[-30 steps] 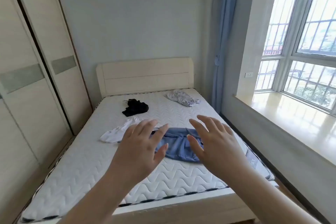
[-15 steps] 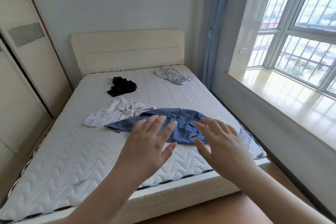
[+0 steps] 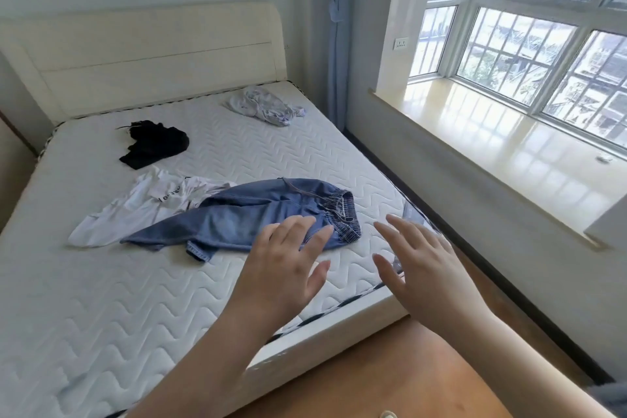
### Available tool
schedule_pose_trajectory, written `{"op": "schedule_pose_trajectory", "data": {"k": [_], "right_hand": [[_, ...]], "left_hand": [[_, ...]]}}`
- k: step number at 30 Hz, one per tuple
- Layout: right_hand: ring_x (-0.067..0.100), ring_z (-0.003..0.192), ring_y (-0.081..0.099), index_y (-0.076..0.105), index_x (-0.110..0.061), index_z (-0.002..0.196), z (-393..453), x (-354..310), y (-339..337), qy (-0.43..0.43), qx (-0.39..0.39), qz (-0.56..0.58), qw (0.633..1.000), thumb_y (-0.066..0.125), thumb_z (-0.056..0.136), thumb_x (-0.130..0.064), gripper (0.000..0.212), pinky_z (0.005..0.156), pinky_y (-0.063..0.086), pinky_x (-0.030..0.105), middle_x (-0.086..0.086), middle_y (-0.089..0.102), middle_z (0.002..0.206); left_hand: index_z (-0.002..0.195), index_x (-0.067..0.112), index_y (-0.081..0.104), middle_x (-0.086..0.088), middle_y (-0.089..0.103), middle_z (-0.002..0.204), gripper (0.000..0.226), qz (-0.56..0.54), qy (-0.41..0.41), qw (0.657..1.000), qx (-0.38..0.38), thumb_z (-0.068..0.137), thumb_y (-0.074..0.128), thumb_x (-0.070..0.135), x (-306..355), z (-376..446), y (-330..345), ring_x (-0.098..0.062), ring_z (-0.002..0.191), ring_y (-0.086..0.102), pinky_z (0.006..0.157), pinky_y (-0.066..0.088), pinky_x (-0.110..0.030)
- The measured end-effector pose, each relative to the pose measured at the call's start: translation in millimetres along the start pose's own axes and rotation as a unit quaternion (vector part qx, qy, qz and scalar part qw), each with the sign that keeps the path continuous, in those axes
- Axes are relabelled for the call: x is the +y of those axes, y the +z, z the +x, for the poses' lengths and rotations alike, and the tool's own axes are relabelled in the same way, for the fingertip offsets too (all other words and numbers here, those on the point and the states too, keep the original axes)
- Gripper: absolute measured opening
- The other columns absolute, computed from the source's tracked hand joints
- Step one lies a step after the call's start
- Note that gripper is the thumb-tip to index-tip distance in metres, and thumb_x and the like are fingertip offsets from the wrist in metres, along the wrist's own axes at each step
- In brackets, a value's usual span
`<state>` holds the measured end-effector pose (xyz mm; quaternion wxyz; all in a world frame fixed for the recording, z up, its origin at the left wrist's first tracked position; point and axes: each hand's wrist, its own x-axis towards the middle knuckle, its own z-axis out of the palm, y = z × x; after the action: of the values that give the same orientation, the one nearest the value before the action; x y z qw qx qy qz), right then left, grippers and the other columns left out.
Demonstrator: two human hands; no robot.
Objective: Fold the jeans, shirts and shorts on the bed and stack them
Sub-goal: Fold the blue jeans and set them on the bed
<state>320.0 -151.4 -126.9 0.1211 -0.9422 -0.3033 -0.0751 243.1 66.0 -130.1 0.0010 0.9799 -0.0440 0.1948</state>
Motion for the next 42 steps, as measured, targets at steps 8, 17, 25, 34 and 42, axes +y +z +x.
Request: {"op": "schedule_pose_trajectory", "data": {"k": [8,17,25,34,42], "right_hand": [[0.018,0.140,0.035,0.037,-0.030,0.147,64.5,102.6,32.1,0.019,-0.051,0.025,0.998,0.040,0.099,-0.049,0.052,0.112,0.029,0.037,-0.007,0.036,0.154],[0.019,0.137,0.037,0.038,-0.025,0.147,137.5,130.9,87.8,-0.034,-0.122,0.059,0.990,0.043,0.099,-0.046,0.053,0.108,0.035,0.038,-0.006,0.038,0.151],[0.019,0.140,0.033,0.030,-0.026,0.151,195.3,104.4,149.8,-0.070,-0.186,0.047,0.979,0.039,0.100,-0.048,0.057,0.111,0.028,0.034,-0.005,0.030,0.156],[0.018,0.133,0.041,0.031,-0.029,0.150,240.9,105.2,186.3,0.005,-0.197,0.025,0.980,0.040,0.099,-0.047,0.054,0.105,0.035,0.034,-0.009,0.038,0.148],[0.022,0.127,0.045,0.033,-0.029,0.148,252.3,137.9,211.4,0.070,-0.225,0.016,0.972,0.040,0.099,-0.047,0.052,0.102,0.038,0.036,-0.005,0.043,0.144]], "left_hand": [[0.125,0.018,0.067,-0.007,0.065,0.123,0.047,-0.023,-0.012,0.999,-0.027,0.090,0.043,0.039,25.5,97.4,70.3,-0.027,0.115,0.062,0.094,0.050,-0.043],[0.129,0.018,0.065,-0.010,0.063,0.127,0.050,0.023,-0.082,0.991,-0.101,0.090,0.042,0.040,10.0,116.7,117.6,-0.030,0.118,0.061,0.100,0.047,-0.047],[0.131,0.018,0.063,-0.010,0.061,0.134,0.054,0.018,-0.106,0.986,-0.124,0.082,0.075,0.036,-37.9,133.7,161.8,-0.031,0.127,0.055,0.106,0.042,-0.051],[0.146,0.024,0.046,-0.007,0.043,0.152,0.057,-0.048,-0.038,0.980,-0.191,0.093,0.052,0.044,-96.9,160.2,221.8,-0.025,0.143,0.036,0.116,0.027,-0.044],[0.145,0.019,0.046,-0.008,0.049,0.141,0.055,-0.063,-0.002,0.968,-0.242,0.094,0.049,0.039,-103.5,205.4,274.1,-0.026,0.132,0.044,0.106,0.036,-0.040]]}}
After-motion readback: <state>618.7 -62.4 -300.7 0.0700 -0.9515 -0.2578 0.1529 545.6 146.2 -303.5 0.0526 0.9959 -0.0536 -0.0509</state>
